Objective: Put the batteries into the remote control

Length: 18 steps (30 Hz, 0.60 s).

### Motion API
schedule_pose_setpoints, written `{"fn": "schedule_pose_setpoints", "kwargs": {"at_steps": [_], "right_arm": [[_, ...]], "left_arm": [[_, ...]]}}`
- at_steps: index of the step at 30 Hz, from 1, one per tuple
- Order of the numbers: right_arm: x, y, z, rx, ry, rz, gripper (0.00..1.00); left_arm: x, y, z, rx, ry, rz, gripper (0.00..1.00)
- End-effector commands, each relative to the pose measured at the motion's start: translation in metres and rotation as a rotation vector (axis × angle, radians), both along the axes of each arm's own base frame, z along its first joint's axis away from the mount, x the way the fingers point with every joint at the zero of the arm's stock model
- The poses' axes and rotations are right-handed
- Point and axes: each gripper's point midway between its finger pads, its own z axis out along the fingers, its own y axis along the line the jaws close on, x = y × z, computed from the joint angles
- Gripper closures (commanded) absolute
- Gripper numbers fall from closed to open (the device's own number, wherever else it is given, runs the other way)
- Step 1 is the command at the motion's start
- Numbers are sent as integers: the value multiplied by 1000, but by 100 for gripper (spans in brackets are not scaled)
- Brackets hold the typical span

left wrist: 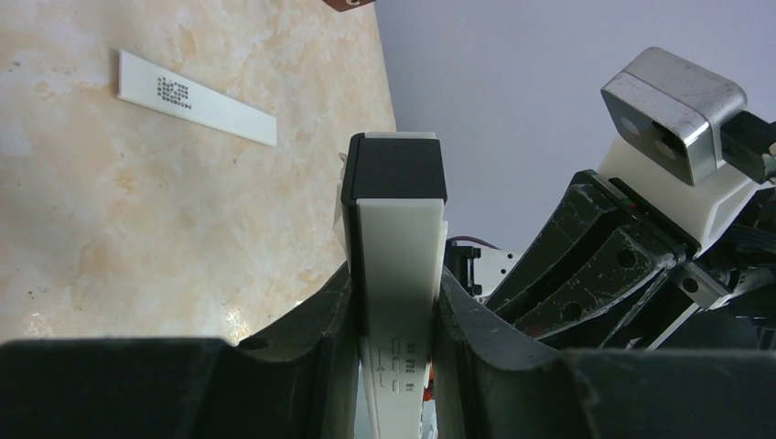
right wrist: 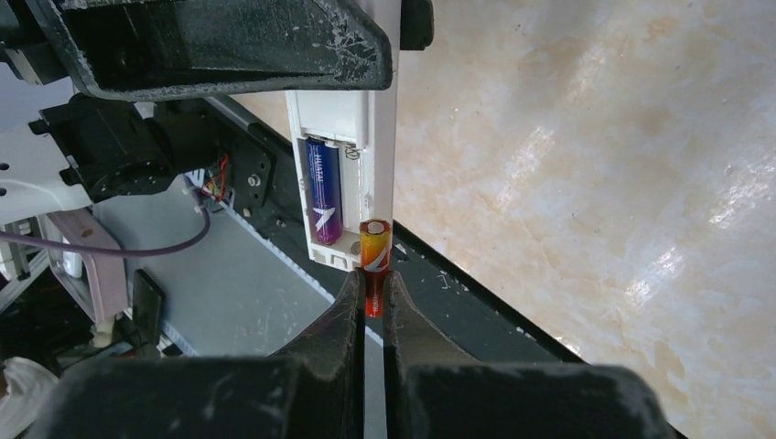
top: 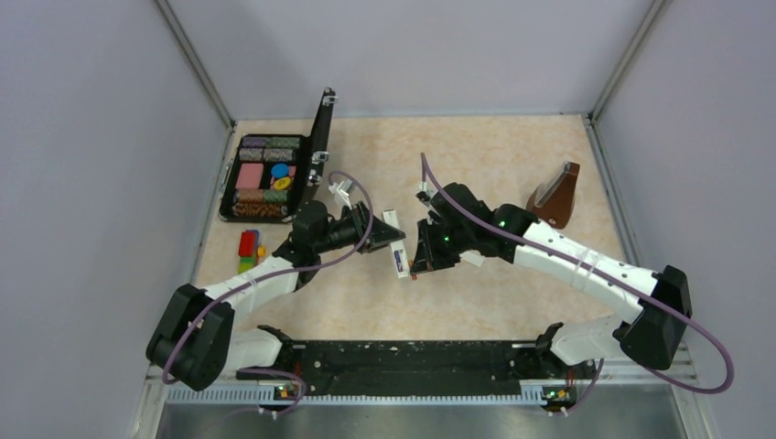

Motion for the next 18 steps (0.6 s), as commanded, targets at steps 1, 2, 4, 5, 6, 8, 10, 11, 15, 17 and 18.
{"fn": "schedule_pose_setpoints", "kwargs": {"at_steps": [1,2,4,5,6,8,10,11,15,17,18], "right_arm": [[5,9,16,73,-19,-47,100],[6,9,17,76,-23,-49,100],[6,9,18,78,-25,-51,100],[7,9,20,81,-27,-52,100],[7,9,21,85,-31,-52,100],[7,10,22,89,-32,-49,100],[6,12,22,92,-26,-42,100],[6,13,22,95,-27,-39,100],[8,13,25,101,-34,-43,100],[7,15,24,98,-27,-37,100],[7,15,22,97,-24,-35,100]], "left_arm": [[3,0,32,-18,-139,3,100],[3,1,31,-9,-143,4,100],[2,2,31,6,-154,3,100],[2,2,29,13,-153,2,100],[2,2,28,19,-155,2,100],[2,2,27,27,-154,1,100],[3,2,27,28,-157,2,100],[3,2,27,30,-160,1,100],[4,2,24,44,-158,1,100],[4,2,25,42,-158,1,100],[4,1,25,41,-157,0,100]]}}
